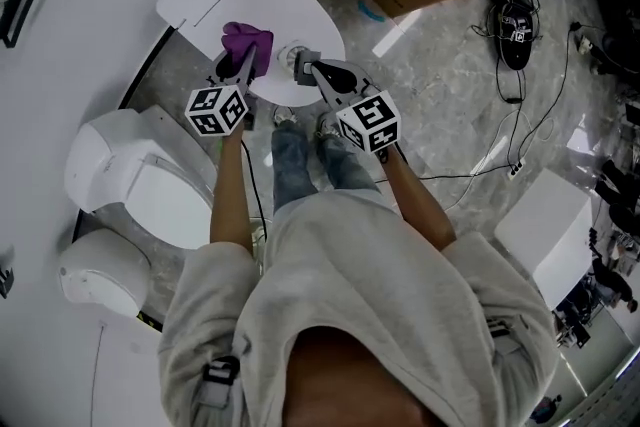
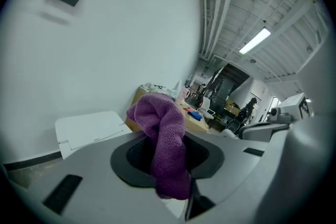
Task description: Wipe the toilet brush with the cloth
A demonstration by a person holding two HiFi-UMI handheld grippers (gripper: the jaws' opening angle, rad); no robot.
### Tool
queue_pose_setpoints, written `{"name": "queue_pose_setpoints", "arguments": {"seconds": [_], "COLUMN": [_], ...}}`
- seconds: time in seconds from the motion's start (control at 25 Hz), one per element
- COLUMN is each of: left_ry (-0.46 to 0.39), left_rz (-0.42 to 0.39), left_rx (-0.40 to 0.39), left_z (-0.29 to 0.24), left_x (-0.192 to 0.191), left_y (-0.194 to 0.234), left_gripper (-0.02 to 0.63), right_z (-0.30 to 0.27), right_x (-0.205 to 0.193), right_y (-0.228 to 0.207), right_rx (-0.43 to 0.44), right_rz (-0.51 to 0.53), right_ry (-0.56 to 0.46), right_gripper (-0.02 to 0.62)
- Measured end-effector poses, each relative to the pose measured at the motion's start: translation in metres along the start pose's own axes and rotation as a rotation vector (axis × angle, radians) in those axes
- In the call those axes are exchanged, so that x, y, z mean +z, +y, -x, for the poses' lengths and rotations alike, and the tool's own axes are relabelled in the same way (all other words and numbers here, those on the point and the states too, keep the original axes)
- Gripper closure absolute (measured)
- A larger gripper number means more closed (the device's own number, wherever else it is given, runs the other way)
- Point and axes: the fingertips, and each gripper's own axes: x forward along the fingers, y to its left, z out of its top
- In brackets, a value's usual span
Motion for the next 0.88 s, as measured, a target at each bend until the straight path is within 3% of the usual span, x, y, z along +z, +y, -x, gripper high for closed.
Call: {"name": "queue_pose_setpoints", "arguments": {"seconds": [0.36,0.88], "left_ry": [-0.108,-0.214], "left_rz": [-0.063,-0.12], "left_rx": [0.005,0.018], "left_z": [0.027,0.058], "left_x": [0.048,0.09], "left_y": [-0.027,-0.064], "left_gripper": [0.482,0.482], "right_z": [0.0,0.046], "right_x": [0.012,0.089], "right_y": [-0.009,-0.05], "right_rx": [0.005,-0.091], "right_rz": [0.017,0.114], "right_ry": [-0.015,-0.167], "right_gripper": [0.565,0.565]}}
